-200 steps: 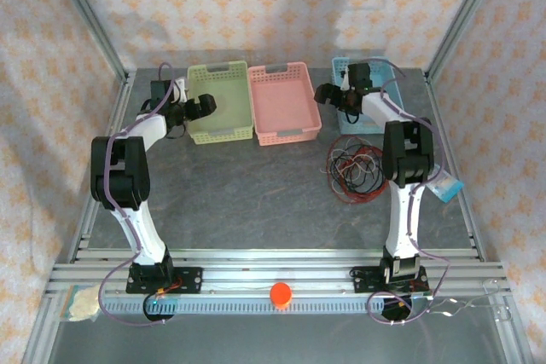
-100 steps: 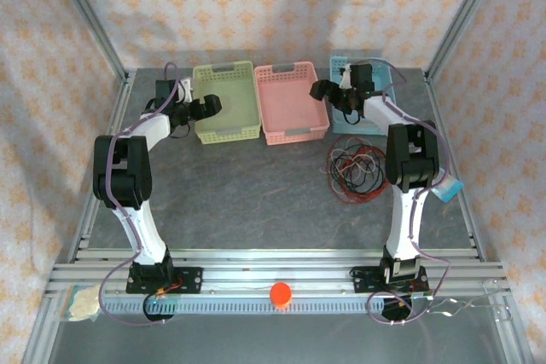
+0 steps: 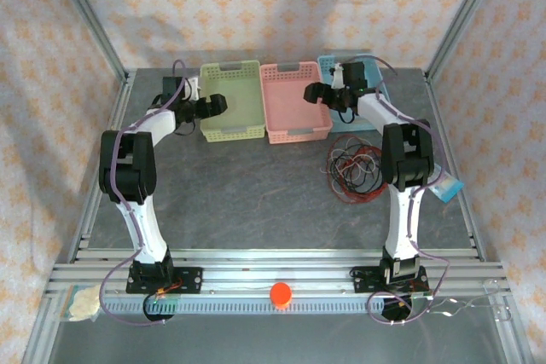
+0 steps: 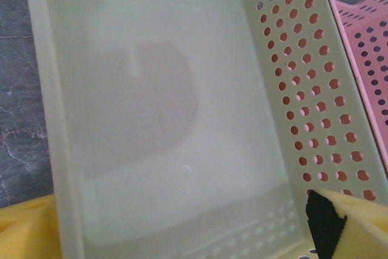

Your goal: Untangle the cables

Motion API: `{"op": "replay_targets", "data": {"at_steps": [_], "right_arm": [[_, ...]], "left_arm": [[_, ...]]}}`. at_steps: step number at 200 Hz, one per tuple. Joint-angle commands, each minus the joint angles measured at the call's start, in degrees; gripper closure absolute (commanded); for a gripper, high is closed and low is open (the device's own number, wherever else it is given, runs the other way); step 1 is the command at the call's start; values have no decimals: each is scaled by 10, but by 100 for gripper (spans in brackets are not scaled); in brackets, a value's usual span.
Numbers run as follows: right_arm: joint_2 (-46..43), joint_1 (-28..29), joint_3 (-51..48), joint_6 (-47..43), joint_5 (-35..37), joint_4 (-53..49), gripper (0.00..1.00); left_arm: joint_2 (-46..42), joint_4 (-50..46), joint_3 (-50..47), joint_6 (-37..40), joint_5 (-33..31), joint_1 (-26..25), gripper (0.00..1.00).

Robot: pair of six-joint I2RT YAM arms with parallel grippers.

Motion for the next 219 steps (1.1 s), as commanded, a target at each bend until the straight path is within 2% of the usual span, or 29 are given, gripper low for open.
{"op": "replay_targets", "data": {"at_steps": [1, 32, 58, 85, 113, 135, 167, 192, 219], "right_arm": [[-36, 6, -27, -12, 7, -2, 6], [-62, 7, -54, -10, 19, 1, 6], [-81, 6, -71, -8, 61, 1, 4], [-102, 7, -77, -6, 143, -20, 1], [-137, 8, -100, -10, 244, -34, 0], [-191, 24, -139, -18, 296, -34, 3], [-287, 88, -238, 4, 358, -18, 12], [-353, 155, -316, 37, 408, -13, 19], [-393, 231, -379, 84, 423, -8, 24]], "left_arm": [[12, -18, 30, 21, 44, -17, 5], [22, -25, 41, 21, 37, -20, 5], [28, -31, 55, 20, 17, -20, 3], [37, -50, 85, 23, -12, -20, 1], [16, -52, 82, 14, -88, -19, 1], [-40, -14, 24, -1, -136, -20, 1], [-166, 51, -101, -32, -170, -28, 1], [-258, 85, -208, -51, -226, -68, 1], [-349, 127, -319, -88, -280, -115, 1]]}}
